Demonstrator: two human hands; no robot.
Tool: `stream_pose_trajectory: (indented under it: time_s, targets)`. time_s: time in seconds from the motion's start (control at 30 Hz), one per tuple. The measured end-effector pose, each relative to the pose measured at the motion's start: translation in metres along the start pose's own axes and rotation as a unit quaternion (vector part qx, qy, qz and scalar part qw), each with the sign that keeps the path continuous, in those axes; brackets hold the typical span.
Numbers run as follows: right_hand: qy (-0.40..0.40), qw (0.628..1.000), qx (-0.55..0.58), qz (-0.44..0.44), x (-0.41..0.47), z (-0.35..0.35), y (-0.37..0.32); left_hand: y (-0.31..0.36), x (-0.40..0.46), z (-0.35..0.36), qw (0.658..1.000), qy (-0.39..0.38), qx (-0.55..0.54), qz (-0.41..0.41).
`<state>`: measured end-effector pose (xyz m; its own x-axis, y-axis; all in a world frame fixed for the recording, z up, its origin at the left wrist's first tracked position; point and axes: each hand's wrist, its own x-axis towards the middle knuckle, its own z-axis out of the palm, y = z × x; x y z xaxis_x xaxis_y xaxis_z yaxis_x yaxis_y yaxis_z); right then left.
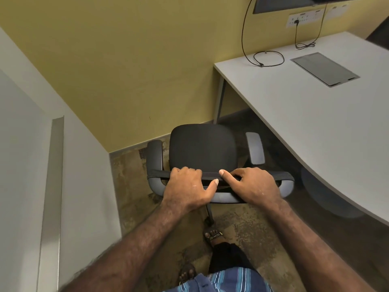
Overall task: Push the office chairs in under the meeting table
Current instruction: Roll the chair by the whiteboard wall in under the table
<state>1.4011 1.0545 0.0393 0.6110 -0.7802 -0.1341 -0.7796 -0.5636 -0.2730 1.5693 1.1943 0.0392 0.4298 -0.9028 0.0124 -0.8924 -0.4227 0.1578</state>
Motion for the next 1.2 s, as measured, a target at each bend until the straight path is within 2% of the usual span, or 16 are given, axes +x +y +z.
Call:
stream_pose_trajectory:
  time_s: [0.2,0.3,0.43,0.6,0.73,0.97,1.2]
  targets:
    - [0.042,0.999,-0.023,-0.026,0.007,-0.003,0.016,-0.001,0.043,-0.001,0.999,-0.007,-0.001,0.043]
    - [0.030,0.998,-0.036,-0.039,0.021,-0.009,0.022,0.002,0.069,-0.004,0.998,-0.014,-0.006,0.062]
    - [0.003,0.997,-0.008,-0.071,0.033,-0.019,0.038,0.005,0.098,-0.008,0.998,0.009,-0.050,0.040]
    - [0.041,0.998,-0.016,-0.044,0.058,-0.039,0.077,0.017,0.164,-0.008,0.998,0.007,-0.057,0.020]
    - [0.045,0.998,-0.016,-0.042,0.076,-0.048,0.072,0.014,0.199,-0.006,0.998,0.008,-0.059,0.030]
    - [0.037,0.999,0.006,-0.008,0.124,-0.065,0.089,0.030,0.281,-0.003,0.991,-0.024,-0.036,0.128]
    - [0.046,0.998,0.017,0.030,0.163,-0.069,0.092,0.032,0.339,0.003,0.984,-0.021,-0.033,0.171]
